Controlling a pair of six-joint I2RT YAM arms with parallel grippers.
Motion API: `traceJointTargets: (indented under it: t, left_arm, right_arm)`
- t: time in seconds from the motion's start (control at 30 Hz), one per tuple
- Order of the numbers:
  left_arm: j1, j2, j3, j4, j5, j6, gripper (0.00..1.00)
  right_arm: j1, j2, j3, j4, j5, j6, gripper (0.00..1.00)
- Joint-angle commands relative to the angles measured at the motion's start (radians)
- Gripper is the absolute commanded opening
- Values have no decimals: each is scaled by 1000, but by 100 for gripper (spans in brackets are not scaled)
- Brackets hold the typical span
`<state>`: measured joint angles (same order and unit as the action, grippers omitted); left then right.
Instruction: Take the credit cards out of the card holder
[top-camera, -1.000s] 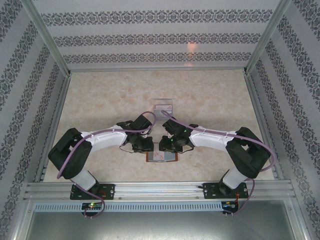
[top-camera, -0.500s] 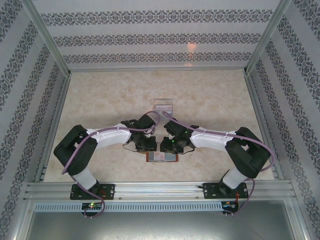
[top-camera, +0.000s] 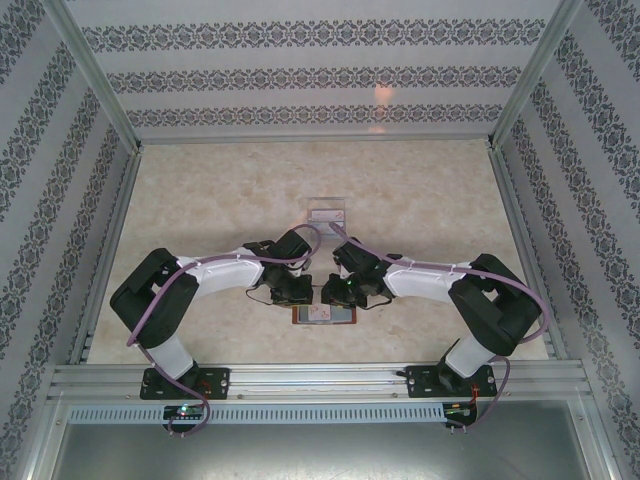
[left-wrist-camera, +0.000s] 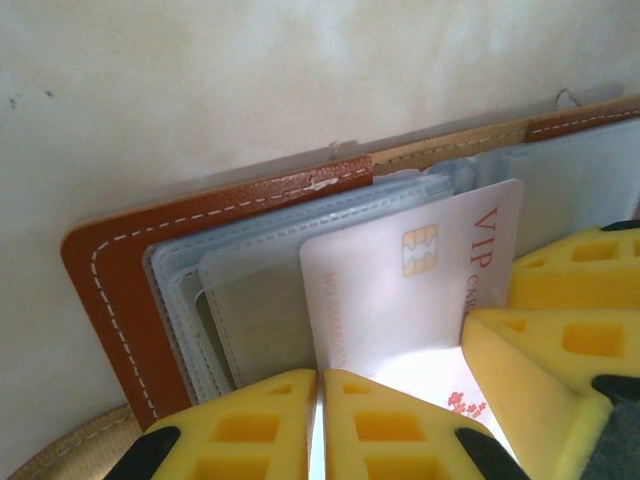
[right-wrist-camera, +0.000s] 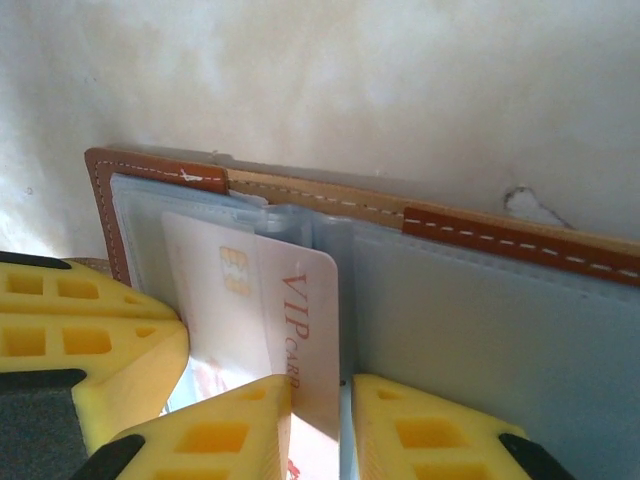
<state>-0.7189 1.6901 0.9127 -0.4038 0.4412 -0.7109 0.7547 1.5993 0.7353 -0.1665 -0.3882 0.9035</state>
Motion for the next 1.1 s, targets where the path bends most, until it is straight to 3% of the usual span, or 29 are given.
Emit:
traceJointTargets:
  t: [0.0, 0.67, 1.07]
  left_arm:
    - [-12, 50, -38, -18, -14, 9, 11]
    - [-12, 48, -48, -23, -27, 7, 11]
    - [-10, 34, -27, -50, -36, 18, 11]
  right_arm:
    - [-15, 18, -37, 58, -29, 20, 23]
    - [-34, -82, -132, 191, -75, 59, 1]
    - [-89, -158, -108, -99, 42, -95, 0]
